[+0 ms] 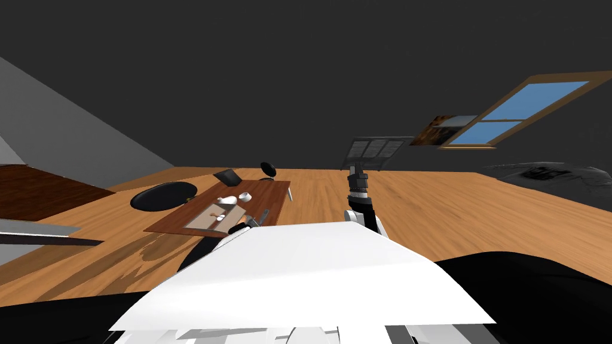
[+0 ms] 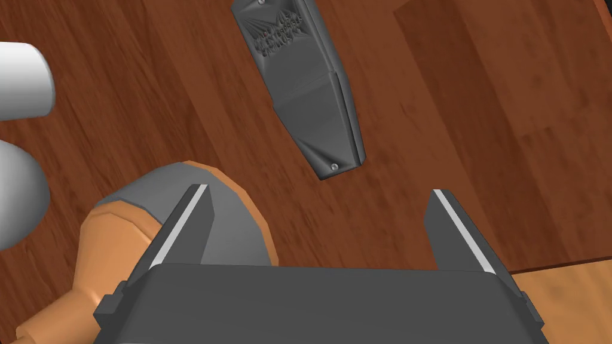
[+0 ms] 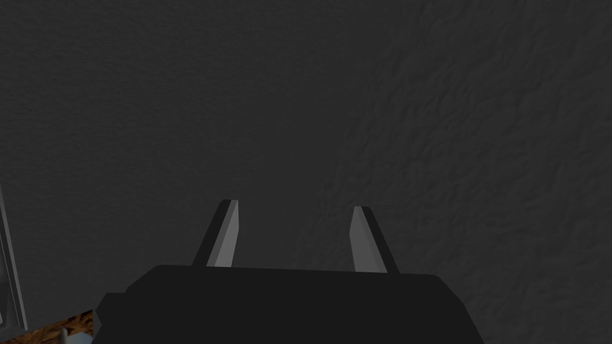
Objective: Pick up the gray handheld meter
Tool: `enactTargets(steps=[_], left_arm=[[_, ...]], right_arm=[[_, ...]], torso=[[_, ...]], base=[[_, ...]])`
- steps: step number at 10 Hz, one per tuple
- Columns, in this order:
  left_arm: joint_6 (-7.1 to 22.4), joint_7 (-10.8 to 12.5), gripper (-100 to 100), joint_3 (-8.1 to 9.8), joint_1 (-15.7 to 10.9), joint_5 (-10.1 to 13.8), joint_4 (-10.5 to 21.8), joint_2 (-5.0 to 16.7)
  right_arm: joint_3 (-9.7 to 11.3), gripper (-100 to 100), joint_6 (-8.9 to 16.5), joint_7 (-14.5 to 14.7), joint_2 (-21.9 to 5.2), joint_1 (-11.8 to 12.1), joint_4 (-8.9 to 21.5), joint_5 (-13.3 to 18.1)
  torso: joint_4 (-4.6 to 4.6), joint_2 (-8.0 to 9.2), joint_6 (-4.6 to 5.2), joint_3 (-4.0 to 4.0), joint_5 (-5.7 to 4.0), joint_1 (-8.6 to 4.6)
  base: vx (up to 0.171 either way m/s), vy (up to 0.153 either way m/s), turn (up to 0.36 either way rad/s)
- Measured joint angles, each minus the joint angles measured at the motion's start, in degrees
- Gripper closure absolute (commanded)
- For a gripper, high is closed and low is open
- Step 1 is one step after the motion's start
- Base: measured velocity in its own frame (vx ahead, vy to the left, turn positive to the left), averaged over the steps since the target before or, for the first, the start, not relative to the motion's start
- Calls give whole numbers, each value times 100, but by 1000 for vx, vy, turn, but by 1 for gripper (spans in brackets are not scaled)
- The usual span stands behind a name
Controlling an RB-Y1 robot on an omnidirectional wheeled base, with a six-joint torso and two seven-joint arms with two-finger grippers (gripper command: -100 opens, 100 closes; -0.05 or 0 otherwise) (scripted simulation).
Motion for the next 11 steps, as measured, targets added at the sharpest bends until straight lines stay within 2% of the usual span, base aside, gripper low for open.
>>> enactTargets(steps=[4,6,7,11], left_arm=[[395,148,-100,72,-152,192,588,71],[531,157,-100,82,-206,385,917,137],[666,233,-100,116,-174,390,975,146],[989,337,-100,158,-371,604,1554,237]], right_arm=[[0,0,0,0,0,0,0,0],[0,0,0,0,0,0,0,0],[0,0,0,0,0,0,0,0],[0,0,0,0,0,0,0,0]], torso=[[-2,-7,0,-4,-1,-6],[-3,-11,0,-7,0,1],[-2,-12,0,-6,0,1],[0,-1,0,-1,1,5]], base=[[116,-5,-38],[119,11,-36],[95,13,-21],[104,23,-42]])
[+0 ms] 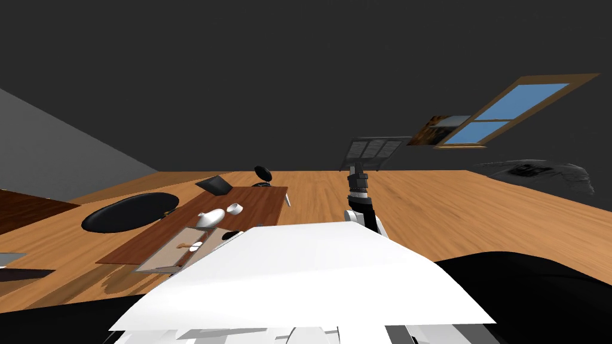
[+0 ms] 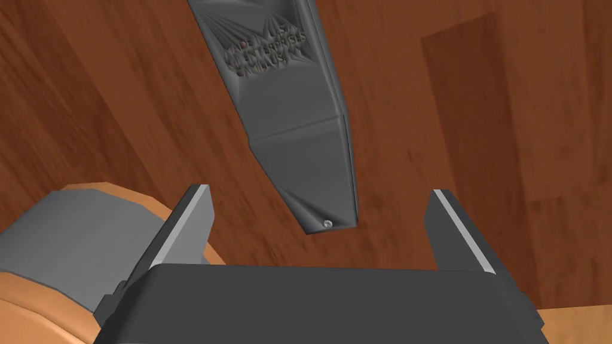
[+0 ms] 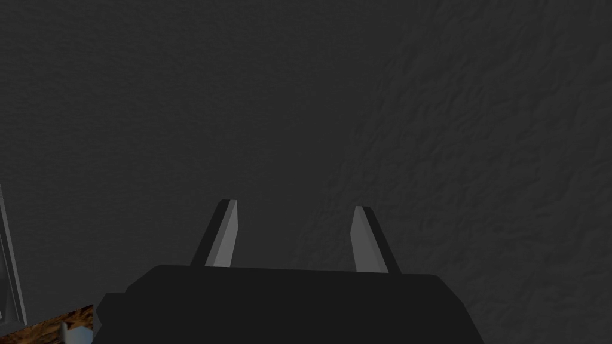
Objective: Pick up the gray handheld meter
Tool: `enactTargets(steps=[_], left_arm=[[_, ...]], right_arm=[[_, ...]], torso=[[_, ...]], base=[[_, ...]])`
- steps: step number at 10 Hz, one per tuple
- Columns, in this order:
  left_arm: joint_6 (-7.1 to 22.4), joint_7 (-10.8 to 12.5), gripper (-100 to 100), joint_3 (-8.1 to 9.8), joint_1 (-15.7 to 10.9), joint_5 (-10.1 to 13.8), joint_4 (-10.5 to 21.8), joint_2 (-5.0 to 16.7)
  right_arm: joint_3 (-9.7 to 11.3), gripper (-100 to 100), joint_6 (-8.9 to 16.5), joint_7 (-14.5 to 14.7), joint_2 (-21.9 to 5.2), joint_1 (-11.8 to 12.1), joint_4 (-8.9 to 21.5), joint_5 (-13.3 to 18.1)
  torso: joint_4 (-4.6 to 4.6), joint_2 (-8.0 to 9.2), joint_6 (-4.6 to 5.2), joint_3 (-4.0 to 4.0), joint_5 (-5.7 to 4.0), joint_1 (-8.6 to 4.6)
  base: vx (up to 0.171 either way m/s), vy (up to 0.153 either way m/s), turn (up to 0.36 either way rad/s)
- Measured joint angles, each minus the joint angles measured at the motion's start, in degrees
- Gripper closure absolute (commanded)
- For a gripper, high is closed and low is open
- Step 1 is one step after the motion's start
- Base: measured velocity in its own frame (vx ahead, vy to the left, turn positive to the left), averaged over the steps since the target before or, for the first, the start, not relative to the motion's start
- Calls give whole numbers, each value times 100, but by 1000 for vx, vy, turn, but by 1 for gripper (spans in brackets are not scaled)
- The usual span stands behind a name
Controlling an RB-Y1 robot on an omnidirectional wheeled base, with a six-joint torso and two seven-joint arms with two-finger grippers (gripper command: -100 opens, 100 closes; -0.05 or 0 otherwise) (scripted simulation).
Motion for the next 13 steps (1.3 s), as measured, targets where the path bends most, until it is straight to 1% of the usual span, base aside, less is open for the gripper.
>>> enactTargets(steps=[1,2,5,6,7,8,9,10,11,12,13], left_arm=[[127,44,-100,18,-70,84,204,35],[263,92,-100,43,-36,170,309,68],[477,172,-100,72,-130,312,705,116],[547,170,-100,88,-215,398,929,146],[656,199,-100,110,-216,472,1032,186],[748,267,-100,113,-218,487,1075,194],[764,284,0,113,-219,488,1079,194],[763,282,-100,113,-220,488,1078,194],[715,290,-100,121,-178,428,1057,121],[631,279,-100,125,-197,376,1126,46],[532,219,-100,135,-248,368,1265,-7]], right_arm=[[0,0,0,0,0,0,0,0],[0,0,0,0,0,1,0,0],[0,0,0,0,0,0,0,0],[0,0,0,0,0,0,0,0],[0,0,0,0,0,0,0,0],[0,0,0,0,0,0,0,0],[0,0,0,0,0,-1,0,0],[0,0,0,0,0,-1,0,0],[0,0,0,0,0,-1,0,0],[0,0,0,0,0,-1,0,0],[0,0,0,0,0,-1,0,0]], torso=[[-2,-9,1,-5,1,5],[-5,-24,-1,-13,2,7],[-1,-2,0,-1,-1,-4],[-1,-1,0,-1,0,0],[-1,-1,-1,-1,0,0],[0,4,-1,1,0,-3],[3,19,-1,10,-1,-7],[5,30,-1,16,-2,-10],[5,29,-3,16,1,0],[5,25,-2,14,3,9],[4,25,-1,13,3,7]], base=[[177,41,-60],[126,10,-18],[93,14,-37],[99,28,-49],[83,20,-30],[32,8,-5],[7,2,0],[26,38,41],[38,61,42],[35,48,22],[45,50,56]])
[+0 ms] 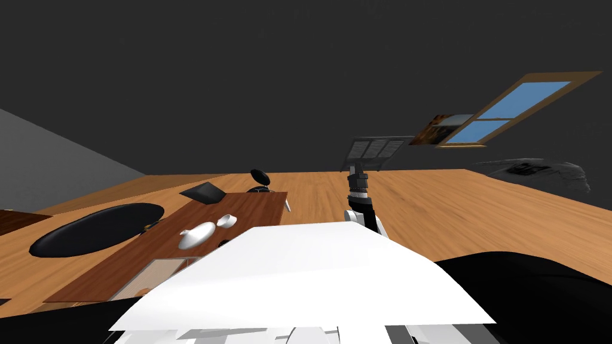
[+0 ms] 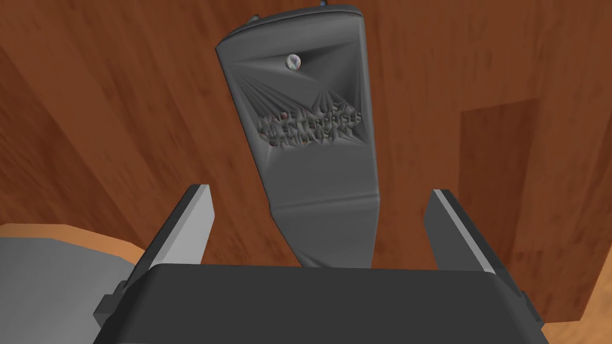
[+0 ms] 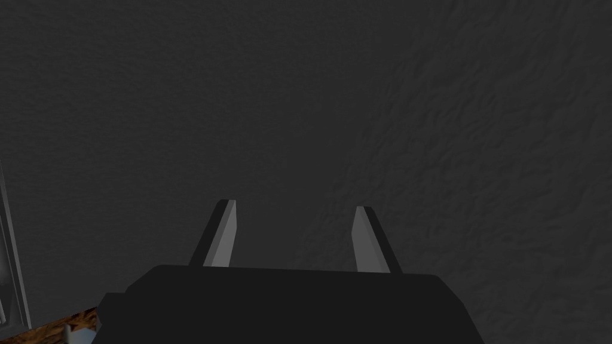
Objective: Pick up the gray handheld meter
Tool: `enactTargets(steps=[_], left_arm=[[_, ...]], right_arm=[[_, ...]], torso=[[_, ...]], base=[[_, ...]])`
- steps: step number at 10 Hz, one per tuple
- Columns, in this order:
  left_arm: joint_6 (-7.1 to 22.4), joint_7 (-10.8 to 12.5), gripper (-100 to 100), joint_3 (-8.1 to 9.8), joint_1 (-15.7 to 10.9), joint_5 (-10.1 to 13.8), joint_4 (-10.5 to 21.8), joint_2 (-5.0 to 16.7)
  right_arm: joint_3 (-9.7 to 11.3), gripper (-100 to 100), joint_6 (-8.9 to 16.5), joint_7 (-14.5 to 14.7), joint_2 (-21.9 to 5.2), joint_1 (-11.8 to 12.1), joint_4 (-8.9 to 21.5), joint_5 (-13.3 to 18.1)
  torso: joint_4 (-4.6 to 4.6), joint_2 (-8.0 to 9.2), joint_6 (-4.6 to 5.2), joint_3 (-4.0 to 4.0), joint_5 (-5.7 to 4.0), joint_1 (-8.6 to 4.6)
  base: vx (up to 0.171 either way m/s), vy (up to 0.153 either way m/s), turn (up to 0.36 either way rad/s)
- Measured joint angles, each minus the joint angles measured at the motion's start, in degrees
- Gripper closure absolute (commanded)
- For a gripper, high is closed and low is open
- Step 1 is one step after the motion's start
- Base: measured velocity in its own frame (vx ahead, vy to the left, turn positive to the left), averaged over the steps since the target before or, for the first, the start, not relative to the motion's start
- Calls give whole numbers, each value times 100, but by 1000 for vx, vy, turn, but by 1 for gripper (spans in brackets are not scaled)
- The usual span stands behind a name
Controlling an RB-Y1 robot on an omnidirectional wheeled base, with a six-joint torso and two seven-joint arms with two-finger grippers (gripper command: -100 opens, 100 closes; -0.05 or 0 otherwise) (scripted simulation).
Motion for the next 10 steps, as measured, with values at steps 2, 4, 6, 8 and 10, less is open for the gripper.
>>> enactTargets(steps=[2,4,6,8,10], left_arm=[[-246,-122,-100,30,-48,-94,229,-189],[-263,-130,100,29,-46,-98,237,-205],[-259,-123,100,33,-45,-94,238,-207],[-259,-126,0,31,-45,-96,238,-208],[-170,-48,100,14,-2,-95,96,-141]], right_arm=[[0,0,0,0,0,0,0,0],[1,0,0,0,1,-1,0,0],[1,0,0,0,1,-1,0,0],[1,0,0,0,1,-1,0,0],[1,0,0,0,1,-1,0,0]], torso=[[-1,-4,-1,-2,1,8],[3,9,1,5,-5,-10],[3,11,5,6,-3,-3],[4,11,3,7,-4,-3],[7,21,8,13,-9,-17]], base=[[33,56,25],[2,3,-1],[0,0,0],[0,0,0],[-44,-59,-62]])
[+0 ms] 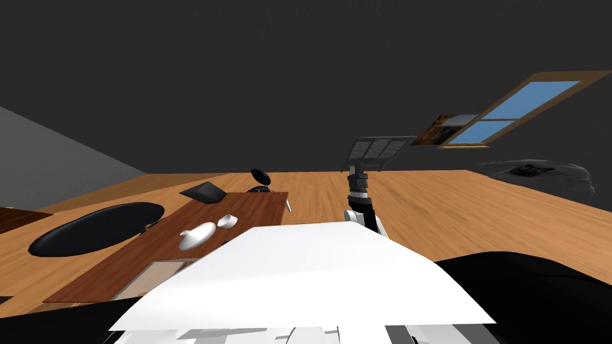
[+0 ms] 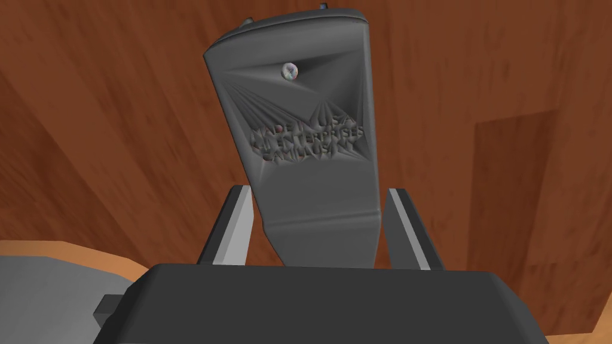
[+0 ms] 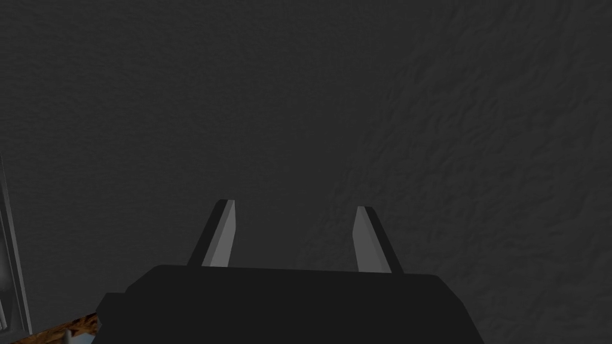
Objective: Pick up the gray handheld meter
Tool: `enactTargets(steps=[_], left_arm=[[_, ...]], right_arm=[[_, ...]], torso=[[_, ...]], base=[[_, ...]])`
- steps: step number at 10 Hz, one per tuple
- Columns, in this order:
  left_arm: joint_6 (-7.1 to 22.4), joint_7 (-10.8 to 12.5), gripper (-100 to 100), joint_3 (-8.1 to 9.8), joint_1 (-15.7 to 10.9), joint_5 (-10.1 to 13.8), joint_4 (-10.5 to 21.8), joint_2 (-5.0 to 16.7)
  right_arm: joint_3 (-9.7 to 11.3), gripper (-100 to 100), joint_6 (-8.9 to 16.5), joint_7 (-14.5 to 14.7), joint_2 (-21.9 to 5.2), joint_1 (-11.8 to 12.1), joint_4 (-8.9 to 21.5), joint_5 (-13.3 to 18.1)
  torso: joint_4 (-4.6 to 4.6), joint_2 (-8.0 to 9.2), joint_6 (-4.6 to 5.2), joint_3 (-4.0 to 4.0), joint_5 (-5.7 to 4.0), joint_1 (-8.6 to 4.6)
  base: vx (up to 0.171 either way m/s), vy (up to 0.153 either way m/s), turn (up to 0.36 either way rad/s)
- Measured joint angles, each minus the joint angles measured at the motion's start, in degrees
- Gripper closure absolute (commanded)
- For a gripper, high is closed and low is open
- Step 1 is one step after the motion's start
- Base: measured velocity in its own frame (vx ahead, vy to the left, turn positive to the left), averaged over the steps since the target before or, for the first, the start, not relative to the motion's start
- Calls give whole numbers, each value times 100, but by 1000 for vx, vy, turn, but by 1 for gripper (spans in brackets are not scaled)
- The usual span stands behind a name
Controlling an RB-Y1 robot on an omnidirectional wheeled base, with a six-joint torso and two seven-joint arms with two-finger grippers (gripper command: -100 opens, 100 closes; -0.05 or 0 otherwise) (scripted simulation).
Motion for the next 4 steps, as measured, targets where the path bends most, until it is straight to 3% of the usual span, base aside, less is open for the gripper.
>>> enactTargets(steps=[3,4], left_arm=[[313,117,100,-35,26,133,-257,257],[340,136,0,-38,36,132,-280,262]], right_arm=[[0,0,0,0,0,0,0,0],[0,0,0,0,0,0,0,0]], torso=[[0,10,-6,5,-3,-14],[-1,2,-6,1,0,-2]], base=[[-38,-52,-25],[-4,-5,1]])
